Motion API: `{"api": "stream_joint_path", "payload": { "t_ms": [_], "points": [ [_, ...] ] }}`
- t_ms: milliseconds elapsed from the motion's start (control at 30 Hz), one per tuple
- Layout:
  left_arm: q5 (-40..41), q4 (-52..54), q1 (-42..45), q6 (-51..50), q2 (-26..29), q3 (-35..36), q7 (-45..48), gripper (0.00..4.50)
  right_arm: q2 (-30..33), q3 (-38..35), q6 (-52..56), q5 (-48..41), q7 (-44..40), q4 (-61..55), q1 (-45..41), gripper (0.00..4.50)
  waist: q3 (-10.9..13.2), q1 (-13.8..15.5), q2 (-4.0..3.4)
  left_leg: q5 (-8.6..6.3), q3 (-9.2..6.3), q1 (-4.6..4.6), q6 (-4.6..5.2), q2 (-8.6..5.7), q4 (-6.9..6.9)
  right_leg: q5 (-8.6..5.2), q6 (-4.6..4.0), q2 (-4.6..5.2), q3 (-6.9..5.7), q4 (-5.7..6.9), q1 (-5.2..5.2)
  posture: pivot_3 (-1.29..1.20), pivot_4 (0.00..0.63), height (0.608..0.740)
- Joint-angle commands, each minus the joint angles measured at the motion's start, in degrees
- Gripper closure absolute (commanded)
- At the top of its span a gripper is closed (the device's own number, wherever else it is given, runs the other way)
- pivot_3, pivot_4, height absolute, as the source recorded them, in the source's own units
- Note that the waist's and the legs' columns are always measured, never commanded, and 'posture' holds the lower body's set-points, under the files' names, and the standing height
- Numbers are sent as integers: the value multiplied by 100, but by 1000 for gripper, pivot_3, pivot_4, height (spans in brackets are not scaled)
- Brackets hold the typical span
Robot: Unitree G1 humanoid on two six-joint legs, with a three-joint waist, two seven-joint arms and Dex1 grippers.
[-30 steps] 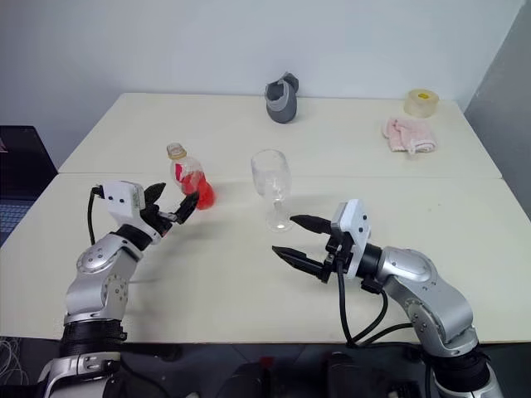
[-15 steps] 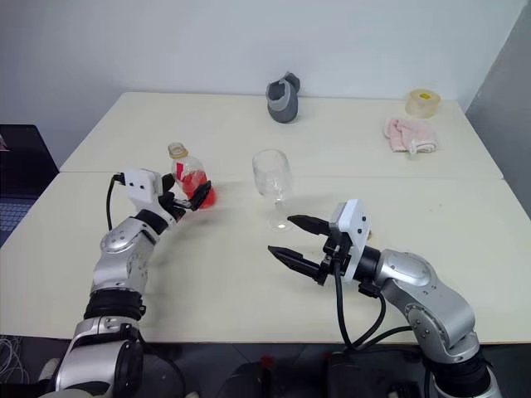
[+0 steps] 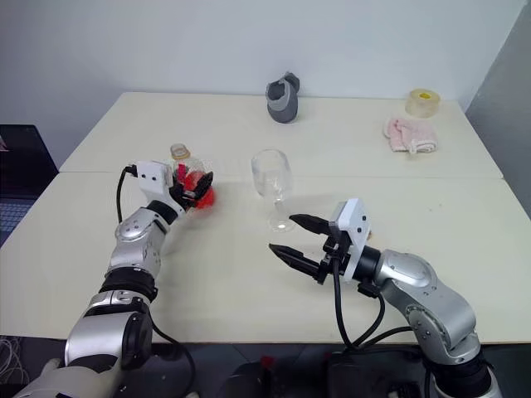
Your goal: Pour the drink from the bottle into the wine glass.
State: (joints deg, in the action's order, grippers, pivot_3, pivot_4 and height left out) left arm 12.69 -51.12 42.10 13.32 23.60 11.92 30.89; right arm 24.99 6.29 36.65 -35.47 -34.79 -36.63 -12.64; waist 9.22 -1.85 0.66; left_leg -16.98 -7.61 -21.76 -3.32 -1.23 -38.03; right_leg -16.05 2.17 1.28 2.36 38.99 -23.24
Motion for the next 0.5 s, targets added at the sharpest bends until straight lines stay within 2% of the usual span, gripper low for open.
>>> {"api": "stream_joint_path", "payload": {
  "t_ms": [33,133,200,300,500],
  "points": [
    [-21,-25,167,209,78,68,34,2165,13,-111,-54,-104,35,-207,-69,1017,0,0,0,0,0,-1,0,0,0,0,0,0,0,0,0,0,150,740],
    [-82,-119,197,292,119,69,-69,3037,7,-116,-84,-59,49,-145,-108,1017,0,0,0,0,0,-1,0,-1,-1,0,0,0,0,0,0,0,150,740],
    [-120,-146,209,332,131,65,-136,3353,8,-123,-93,-52,43,-109,-132,1017,0,-1,0,0,-1,0,0,-1,-1,0,0,0,0,0,0,0,150,740],
    [-198,-51,225,340,145,5,-161,3511,8,-141,-77,-63,47,-67,-201,1017,0,-2,0,0,-1,0,1,-1,-1,0,0,0,0,0,0,0,150,740],
    [-574,437,630,139,253,-484,244,3521,50,-311,73,-115,148,69,-537,1017,2,-3,5,0,0,-5,0,-3,-3,0,0,0,-4,1,-1,0,150,740]
  ]
}}
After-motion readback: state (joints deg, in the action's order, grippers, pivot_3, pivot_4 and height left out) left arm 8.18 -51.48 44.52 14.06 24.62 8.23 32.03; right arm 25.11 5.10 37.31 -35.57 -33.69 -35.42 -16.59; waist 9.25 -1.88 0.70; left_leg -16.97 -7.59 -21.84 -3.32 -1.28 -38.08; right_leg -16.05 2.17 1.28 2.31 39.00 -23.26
